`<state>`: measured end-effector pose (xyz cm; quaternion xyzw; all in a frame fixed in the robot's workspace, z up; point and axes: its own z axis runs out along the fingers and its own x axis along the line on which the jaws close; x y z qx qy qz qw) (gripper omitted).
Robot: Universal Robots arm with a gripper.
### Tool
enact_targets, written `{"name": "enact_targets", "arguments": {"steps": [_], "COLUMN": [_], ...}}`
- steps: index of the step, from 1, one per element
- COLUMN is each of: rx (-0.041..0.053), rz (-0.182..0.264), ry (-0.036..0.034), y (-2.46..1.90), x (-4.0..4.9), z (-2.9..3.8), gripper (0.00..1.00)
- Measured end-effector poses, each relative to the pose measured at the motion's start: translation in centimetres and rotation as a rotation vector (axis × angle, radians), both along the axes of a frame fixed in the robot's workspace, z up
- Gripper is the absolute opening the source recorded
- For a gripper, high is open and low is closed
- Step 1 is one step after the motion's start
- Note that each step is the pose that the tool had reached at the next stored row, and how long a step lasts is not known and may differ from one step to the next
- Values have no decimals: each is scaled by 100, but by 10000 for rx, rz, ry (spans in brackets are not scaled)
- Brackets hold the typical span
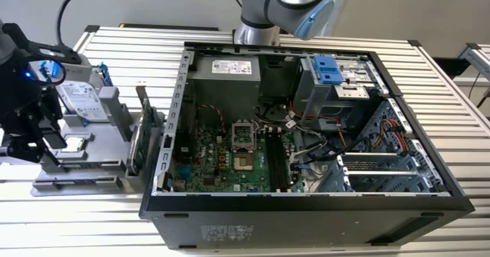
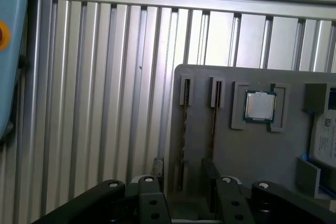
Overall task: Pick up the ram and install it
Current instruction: 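Pick up the ram and move it above insertion slot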
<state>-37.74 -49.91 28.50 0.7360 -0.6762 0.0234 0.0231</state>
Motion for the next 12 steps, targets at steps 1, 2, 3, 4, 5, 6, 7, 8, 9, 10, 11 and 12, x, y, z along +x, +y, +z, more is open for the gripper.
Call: {"name": "enact_targets", "arguments": {"steps": [1, 2, 3, 4, 5, 6, 7, 8, 9, 10, 11, 12], "rx": [-1, -3, -5, -6, -7, -9, -9, -13, -20, -26, -25, -25], "rz": [1, 1, 1, 1, 1, 1, -1, 0, 2, 7, 18, 28], "ry": [0, 0, 0, -1, 0, 0, -1, -2, 0, 1, 0, -1], "y": [0, 0, 0, 0, 0, 0, 0, 0, 0, 0, 0, 0], "x": [0, 0, 0, 0, 1, 0, 0, 0, 0, 0, 0, 0], "z": [-8, -16, -24, -34, -43, -53, -63, -74, -84, -97, -109, -122], "gripper": [100, 100, 100, 100, 100, 100, 100, 100, 100, 100, 100, 100]}}
